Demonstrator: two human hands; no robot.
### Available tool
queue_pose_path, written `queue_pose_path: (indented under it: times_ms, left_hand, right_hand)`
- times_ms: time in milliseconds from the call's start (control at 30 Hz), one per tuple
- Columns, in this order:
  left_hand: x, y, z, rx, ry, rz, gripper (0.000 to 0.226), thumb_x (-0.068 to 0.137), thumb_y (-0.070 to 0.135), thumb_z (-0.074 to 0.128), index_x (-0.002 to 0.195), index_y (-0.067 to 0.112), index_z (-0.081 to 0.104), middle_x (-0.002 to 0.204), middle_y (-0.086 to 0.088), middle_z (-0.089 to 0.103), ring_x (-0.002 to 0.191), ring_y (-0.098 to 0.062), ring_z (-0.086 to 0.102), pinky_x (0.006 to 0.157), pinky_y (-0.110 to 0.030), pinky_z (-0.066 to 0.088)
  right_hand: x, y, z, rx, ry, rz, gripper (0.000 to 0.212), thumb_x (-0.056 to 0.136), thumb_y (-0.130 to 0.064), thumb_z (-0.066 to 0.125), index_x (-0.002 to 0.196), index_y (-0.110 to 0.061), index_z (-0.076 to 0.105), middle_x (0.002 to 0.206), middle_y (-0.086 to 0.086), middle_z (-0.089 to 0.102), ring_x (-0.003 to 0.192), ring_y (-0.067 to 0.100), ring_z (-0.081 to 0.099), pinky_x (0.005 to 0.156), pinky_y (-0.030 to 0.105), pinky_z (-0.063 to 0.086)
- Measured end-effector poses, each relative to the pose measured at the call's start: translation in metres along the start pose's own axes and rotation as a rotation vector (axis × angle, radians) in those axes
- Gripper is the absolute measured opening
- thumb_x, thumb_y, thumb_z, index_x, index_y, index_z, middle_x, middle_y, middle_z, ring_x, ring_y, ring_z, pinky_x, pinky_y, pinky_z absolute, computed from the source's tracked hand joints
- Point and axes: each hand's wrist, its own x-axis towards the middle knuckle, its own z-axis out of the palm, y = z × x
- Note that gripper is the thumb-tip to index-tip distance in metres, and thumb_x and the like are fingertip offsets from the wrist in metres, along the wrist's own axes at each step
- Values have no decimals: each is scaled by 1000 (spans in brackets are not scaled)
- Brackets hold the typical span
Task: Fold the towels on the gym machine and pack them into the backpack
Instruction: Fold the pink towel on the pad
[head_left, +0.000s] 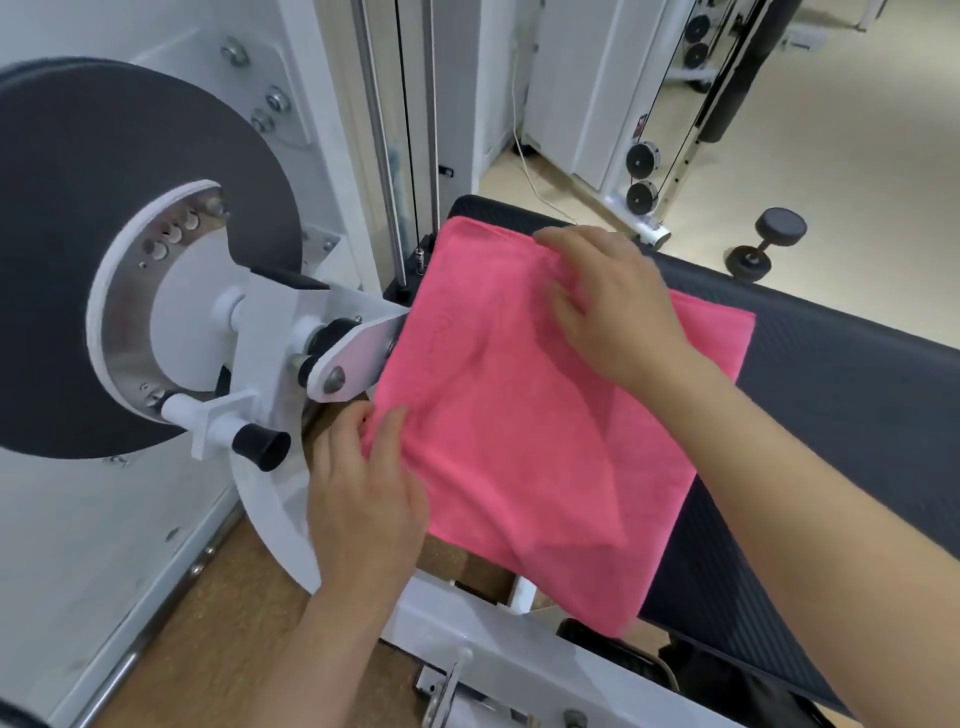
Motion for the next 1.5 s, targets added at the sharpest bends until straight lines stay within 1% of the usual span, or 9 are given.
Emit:
queue_pose_path:
  times_ms: [133, 267, 533, 700, 833, 1133, 1233, 1333, 1500]
  left_hand:
    - [27, 30, -3, -71, 58, 202, 35, 80, -1, 54, 111, 6, 69, 112, -11, 63, 96, -27, 57, 84, -33, 44]
    - [92, 56, 8, -149, 22, 298, 32, 85, 7, 48, 110, 6, 68, 110, -11, 66, 95, -30, 58, 85, -36, 42]
    - [185, 69, 16, -112, -87, 128, 34, 94, 22, 51, 127, 16, 60, 125, -12, 55, 113, -30, 54, 96, -39, 42]
    - [204, 68, 16, -109, -86, 62, 14, 90, 26, 61, 100, 21, 68, 109, -4, 62, 95, -17, 56, 82, -26, 36]
    - [210, 66, 9, -93, -58, 38, 10, 88, 26, 64, 93, 20, 70, 100, -4, 69, 97, -25, 62, 82, -34, 43]
    - [217, 66, 6, -111, -145, 19, 14, 84, 22, 71, 98, 19, 69, 88, 1, 64, 90, -21, 58, 79, -28, 39]
    - [215, 65, 6, -158, -167, 5, 21, 86, 23, 69, 107, 19, 71, 91, 0, 65, 92, -21, 59, 84, -30, 43]
    - [208, 68, 2, -206, -175, 10, 12, 88, 22, 68, 98, 20, 74, 94, 3, 68, 88, -14, 57, 82, -28, 42]
    - [196, 64, -10, -516, -425, 5, 20, 84, 9, 71, 77, 28, 70, 82, 0, 69, 78, -14, 61, 76, -31, 48]
  right_hand:
    - [-33, 41, -34, -76, 23, 219, 35, 91, -26, 55, 126, -23, 59, 122, 4, 58, 115, 29, 49, 92, 52, 42]
    - [-52, 67, -57, -125, -38, 303, 26, 89, -33, 62, 114, -27, 64, 114, 1, 55, 113, 26, 46, 91, 49, 38]
    - [-55, 91, -88, -13, -204, 298, 13, 81, -31, 72, 85, -27, 60, 90, 0, 54, 84, 19, 52, 74, 31, 39]
    - [-47, 97, -97, -43, -287, 294, 9, 86, -28, 70, 90, -20, 68, 83, -2, 62, 79, 19, 58, 72, 31, 43]
    - [-40, 97, -105, -23, -324, 311, 9, 91, -28, 64, 90, -22, 71, 82, -4, 68, 82, 16, 60, 73, 30, 45]
    - [-40, 91, -88, -64, -109, 419, 6, 80, -23, 72, 79, -20, 67, 71, -8, 59, 77, 21, 59, 70, 33, 47]
    - [-43, 88, -82, 34, -3, 487, 10, 78, -18, 72, 82, -20, 63, 73, -7, 59, 79, 20, 58, 73, 33, 47]
    - [-47, 88, -85, 144, -27, 556, 8, 82, -16, 72, 90, -15, 71, 75, -4, 63, 80, 22, 64, 84, 38, 52]
    - [-68, 95, -112, 614, 3, 823, 10, 91, -7, 64, 81, -9, 63, 78, 9, 58, 65, 20, 60, 59, 30, 61]
